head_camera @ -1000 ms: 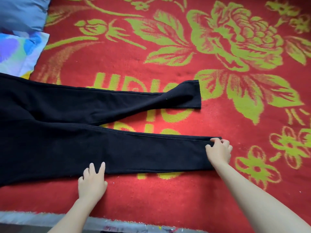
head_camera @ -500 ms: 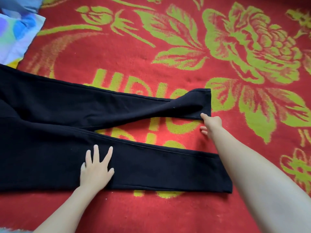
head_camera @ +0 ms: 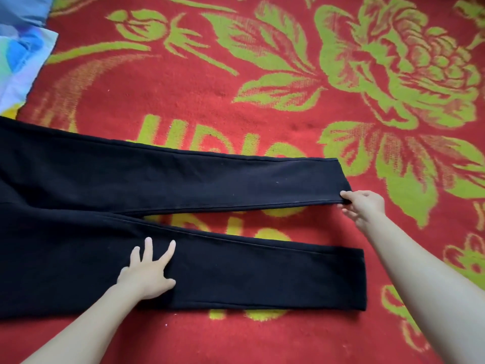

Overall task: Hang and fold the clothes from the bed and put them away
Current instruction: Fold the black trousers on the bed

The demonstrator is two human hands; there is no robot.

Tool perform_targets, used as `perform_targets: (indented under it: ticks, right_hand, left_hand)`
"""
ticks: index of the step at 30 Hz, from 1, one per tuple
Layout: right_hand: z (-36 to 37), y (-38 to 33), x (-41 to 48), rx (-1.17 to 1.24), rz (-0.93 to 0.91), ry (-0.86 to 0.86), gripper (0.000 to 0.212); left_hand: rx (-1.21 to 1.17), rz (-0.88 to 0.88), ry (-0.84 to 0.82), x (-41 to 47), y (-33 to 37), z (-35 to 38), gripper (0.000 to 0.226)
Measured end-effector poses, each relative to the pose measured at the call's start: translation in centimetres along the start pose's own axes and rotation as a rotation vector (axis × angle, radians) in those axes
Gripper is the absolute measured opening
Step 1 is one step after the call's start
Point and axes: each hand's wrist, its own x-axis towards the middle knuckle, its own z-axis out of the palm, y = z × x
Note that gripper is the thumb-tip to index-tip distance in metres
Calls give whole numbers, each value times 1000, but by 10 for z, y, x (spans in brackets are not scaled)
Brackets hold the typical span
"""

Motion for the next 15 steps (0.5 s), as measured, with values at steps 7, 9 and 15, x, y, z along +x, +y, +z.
perform_targets:
  ticks: [7,9,15]
  right_hand:
    - [-21,39,-6,-243,-70,83,36]
    - [-20,41,-9,-406,-176,97,46]
    - [-49,89,-38,-786,-265,182,52]
  left_hand:
    - [-25,-35,-38,3,1,-4,87]
    - [-44,-45,-39,1,1,-1,89]
    - [-168,-9,375,-20,-4,39,78]
